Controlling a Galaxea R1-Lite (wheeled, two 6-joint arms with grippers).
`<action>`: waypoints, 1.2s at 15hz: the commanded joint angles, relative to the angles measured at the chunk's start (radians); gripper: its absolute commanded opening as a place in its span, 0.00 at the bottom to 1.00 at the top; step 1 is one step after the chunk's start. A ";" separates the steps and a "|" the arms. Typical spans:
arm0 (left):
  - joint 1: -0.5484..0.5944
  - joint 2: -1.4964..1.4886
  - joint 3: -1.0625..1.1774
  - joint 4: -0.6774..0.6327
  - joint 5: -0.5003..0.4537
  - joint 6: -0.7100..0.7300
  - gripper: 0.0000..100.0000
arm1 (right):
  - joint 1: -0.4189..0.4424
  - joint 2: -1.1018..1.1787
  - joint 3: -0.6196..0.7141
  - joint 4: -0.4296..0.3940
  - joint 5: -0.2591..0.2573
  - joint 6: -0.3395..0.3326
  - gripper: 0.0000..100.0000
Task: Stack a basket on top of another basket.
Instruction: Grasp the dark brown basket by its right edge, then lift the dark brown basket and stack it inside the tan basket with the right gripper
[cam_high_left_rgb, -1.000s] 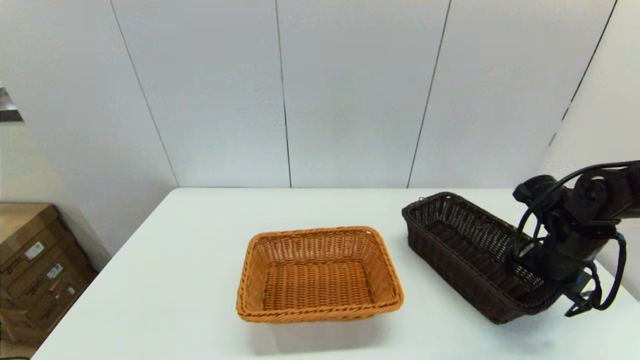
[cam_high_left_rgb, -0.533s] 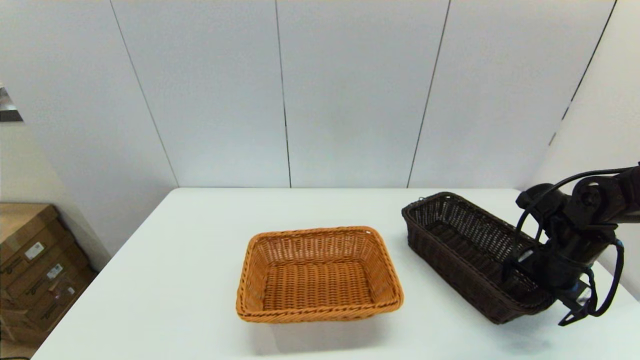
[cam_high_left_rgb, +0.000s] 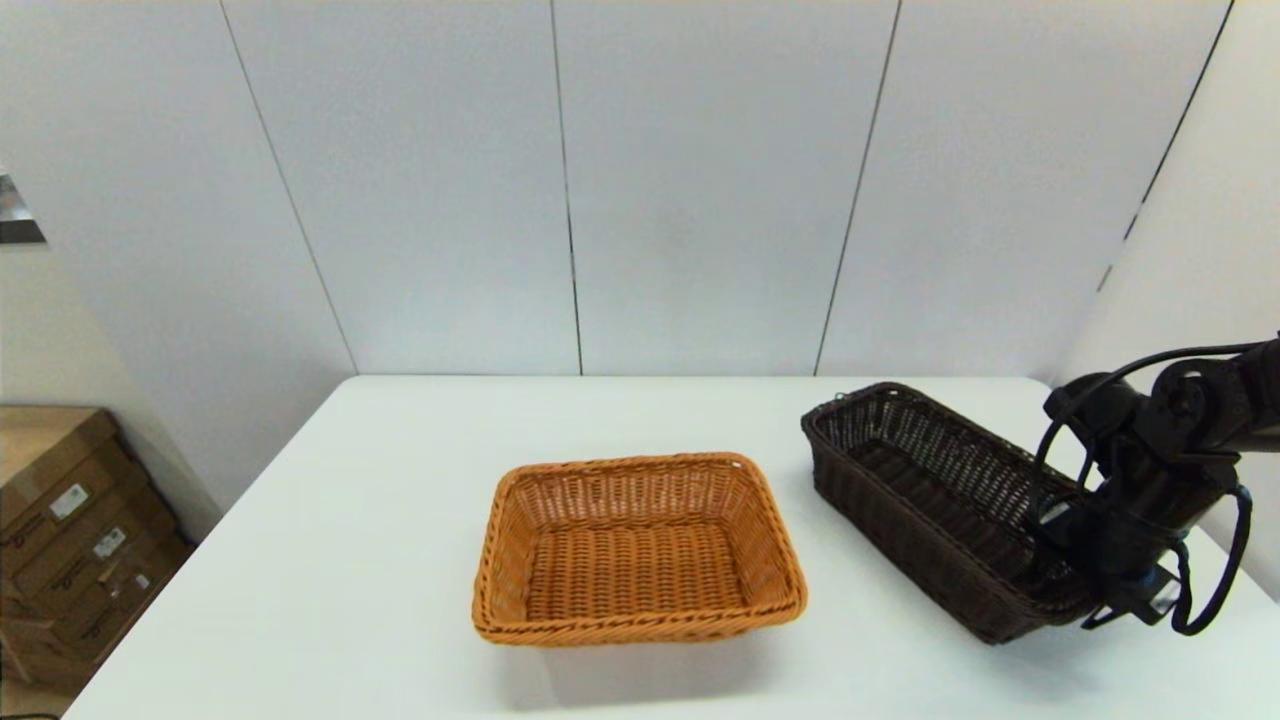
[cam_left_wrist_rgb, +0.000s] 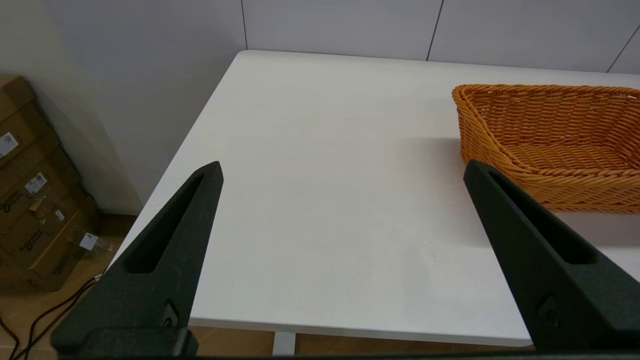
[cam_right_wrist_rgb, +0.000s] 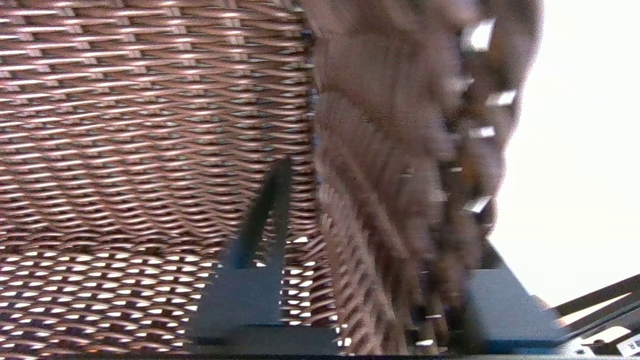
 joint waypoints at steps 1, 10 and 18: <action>0.001 -0.002 0.000 0.000 0.002 -0.001 1.00 | -0.008 -0.012 0.000 0.002 0.003 0.006 0.00; 0.001 -0.002 0.000 0.000 0.001 -0.001 1.00 | -0.137 -0.125 -0.002 0.009 0.301 -0.043 0.00; 0.001 -0.002 0.000 0.000 0.001 -0.003 1.00 | -0.221 -0.249 0.000 0.011 0.468 -0.060 0.00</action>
